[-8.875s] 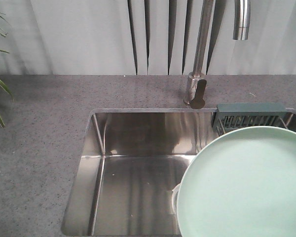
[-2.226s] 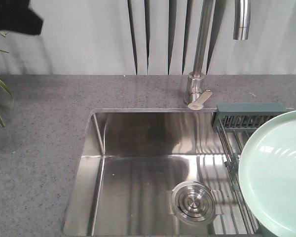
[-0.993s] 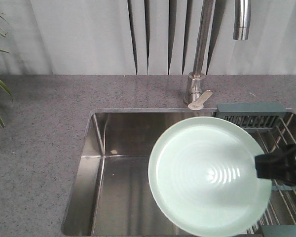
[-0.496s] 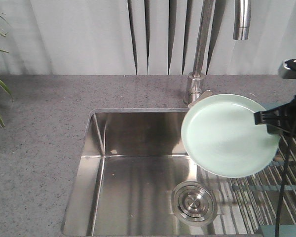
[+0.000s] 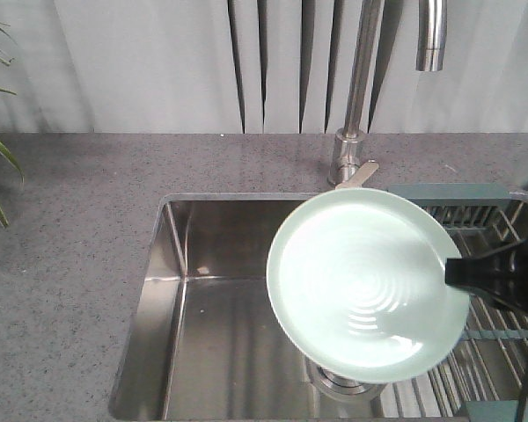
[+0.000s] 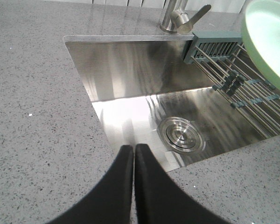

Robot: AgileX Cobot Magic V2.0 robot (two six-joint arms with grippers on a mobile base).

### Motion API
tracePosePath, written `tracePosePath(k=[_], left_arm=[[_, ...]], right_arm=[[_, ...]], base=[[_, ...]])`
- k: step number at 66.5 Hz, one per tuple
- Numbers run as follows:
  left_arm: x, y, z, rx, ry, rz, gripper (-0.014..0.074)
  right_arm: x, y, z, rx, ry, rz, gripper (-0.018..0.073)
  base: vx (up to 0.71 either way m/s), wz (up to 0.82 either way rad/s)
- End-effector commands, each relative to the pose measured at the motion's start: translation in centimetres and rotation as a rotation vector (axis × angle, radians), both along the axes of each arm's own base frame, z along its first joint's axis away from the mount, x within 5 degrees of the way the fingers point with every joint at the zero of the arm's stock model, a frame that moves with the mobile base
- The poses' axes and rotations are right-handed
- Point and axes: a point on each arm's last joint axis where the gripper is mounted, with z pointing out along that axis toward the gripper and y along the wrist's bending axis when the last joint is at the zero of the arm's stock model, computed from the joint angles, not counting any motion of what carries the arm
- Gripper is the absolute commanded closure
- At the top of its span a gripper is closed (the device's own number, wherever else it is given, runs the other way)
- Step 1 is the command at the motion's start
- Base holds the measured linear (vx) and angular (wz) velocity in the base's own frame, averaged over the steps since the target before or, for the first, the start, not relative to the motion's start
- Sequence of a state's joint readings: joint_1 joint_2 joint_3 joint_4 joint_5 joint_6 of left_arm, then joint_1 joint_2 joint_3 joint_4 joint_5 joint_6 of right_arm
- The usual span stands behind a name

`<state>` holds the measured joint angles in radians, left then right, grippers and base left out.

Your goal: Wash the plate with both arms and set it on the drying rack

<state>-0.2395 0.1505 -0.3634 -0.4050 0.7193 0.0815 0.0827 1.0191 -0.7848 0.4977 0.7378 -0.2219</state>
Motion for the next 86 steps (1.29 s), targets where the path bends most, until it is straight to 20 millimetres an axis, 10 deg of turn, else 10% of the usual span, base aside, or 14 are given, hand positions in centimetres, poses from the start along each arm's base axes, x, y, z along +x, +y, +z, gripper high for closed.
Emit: tracePosePath(k=[1,15,30,50,68,86], left_arm=[[0.3,0.0,1.3,-0.043,-0.062,0.020,0.0602],[0.3,0.0,1.3,-0.044,-0.061,0.020,0.0602],[0.3,0.0,1.3,-0.044,-0.061,0.020,0.0602],[0.3,0.0,1.3,-0.044,-0.061,0.020,0.0602],[0.3,0.0,1.3,-0.044,-0.062,0.020,0.0602],[0.3,0.0,1.3,-0.042,-0.059,0.018,0.0602]], right_arm=[[3.2,0.2,1.5,0.047,-0.133,-0.076,0.0563],[8.9,-2.4,0.9,-0.010,-0.138,-0.197,0.0563],[6.5,-7.0,1.3,-0.137,-0.018,-0.254,0.0563],[0.6,-1.9,0.4,0.048,0.029,-0.115,0.0563],[5.5,1.6,0.0,0.114,-0.096,-0.116,0.0563],[7.8,-3.1,0.7,-0.098,-0.127,-0.196,0.0563]], base=[[0.00,0.00],[0.00,0.00],[0.00,0.00],[0.00,0.00],[0.00,0.00],[0.00,0.00]])
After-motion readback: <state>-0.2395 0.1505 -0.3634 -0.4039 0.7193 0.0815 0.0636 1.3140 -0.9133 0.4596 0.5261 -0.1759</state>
